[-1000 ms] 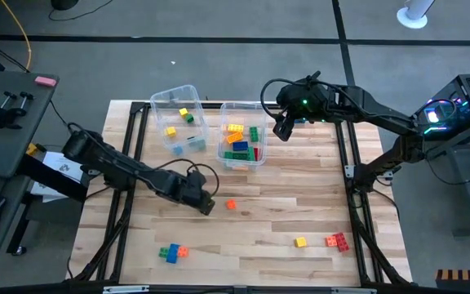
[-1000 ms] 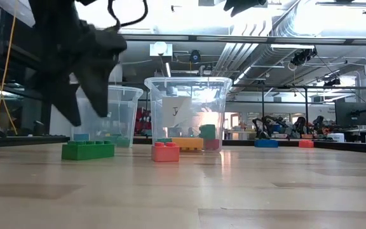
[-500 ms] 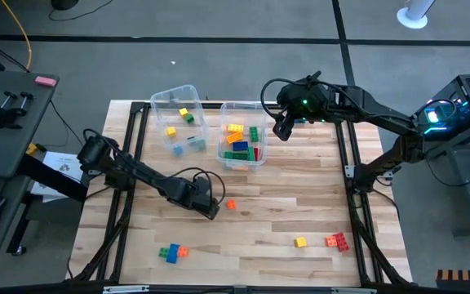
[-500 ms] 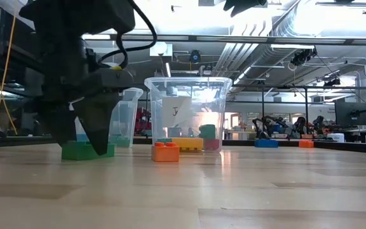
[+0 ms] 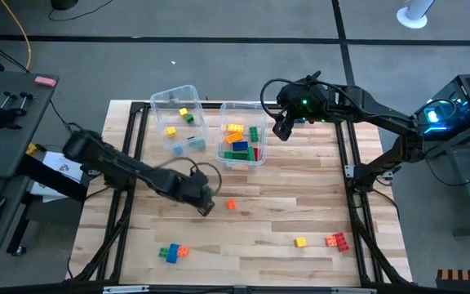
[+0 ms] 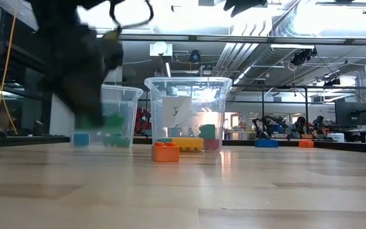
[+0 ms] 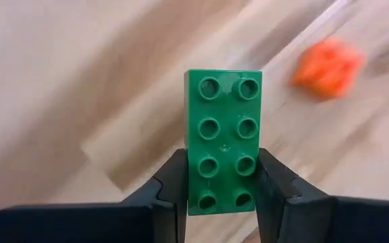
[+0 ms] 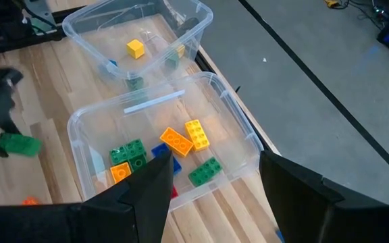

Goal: Sort blocks by size
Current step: Put the green big game piece into the right transparent bin

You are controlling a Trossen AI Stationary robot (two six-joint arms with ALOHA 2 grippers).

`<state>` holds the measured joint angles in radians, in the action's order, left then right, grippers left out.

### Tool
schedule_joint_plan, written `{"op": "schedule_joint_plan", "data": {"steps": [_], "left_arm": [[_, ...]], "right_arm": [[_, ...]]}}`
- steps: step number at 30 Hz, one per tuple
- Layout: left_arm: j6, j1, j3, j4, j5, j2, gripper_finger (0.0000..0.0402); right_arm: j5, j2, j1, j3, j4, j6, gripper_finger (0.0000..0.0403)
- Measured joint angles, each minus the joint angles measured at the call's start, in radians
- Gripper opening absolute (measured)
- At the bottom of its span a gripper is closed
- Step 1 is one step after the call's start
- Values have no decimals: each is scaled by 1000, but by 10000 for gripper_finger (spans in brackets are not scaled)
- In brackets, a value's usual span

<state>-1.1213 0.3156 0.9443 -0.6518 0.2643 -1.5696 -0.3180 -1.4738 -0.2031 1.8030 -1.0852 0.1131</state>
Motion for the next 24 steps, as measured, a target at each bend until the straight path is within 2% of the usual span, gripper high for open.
{"op": "schedule_joint_plan", "data": {"steps": [5,7,10,12,15,19,21,24], "left_arm": [[303,-23,39,70,66,257,83],[391,-45,69,78,187,357,86],[497,-122,105,35,421,469,87],[553,-229,124,-48,479,519,87],[607,-457,129,-203,413,544,88],[668,-736,128,-330,139,518,98],[721,-809,128,-332,39,499,115],[792,-857,128,-306,6,482,154]], "right_arm": [[0,0,0,0,-2,0,218],[0,0,0,0,2,1,218],[-1,0,0,0,14,22,218],[0,0,0,0,19,45,218],[-1,0,0,0,21,76,218],[-2,0,2,0,21,118,218],[-3,0,6,0,21,136,218],[-8,0,7,0,21,152,218]]}}
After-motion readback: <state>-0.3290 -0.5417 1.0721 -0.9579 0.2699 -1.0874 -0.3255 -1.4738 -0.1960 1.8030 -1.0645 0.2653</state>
